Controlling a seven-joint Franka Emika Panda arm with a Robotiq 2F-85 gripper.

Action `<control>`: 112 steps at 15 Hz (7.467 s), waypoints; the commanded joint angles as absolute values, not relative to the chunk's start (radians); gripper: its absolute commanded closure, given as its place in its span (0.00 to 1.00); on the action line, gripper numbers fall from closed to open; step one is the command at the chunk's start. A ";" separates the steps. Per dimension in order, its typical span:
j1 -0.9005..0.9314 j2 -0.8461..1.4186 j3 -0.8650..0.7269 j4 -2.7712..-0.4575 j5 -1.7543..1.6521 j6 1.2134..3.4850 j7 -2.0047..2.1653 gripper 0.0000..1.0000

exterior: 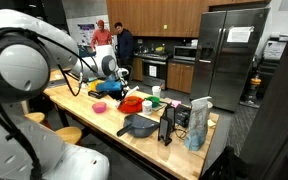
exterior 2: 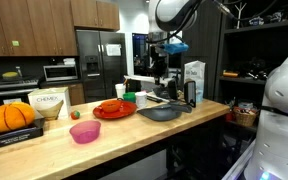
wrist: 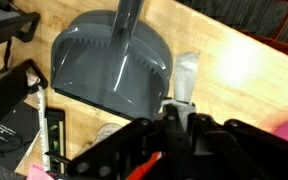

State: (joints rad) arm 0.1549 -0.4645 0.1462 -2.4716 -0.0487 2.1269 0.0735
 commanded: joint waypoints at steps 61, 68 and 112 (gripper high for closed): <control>0.221 0.178 0.227 -1.794 -1.335 1.603 -0.666 0.98; 0.214 0.296 0.209 -1.657 -1.399 1.769 -0.759 0.98; 0.290 0.338 0.249 -1.630 -1.066 1.695 -0.900 0.98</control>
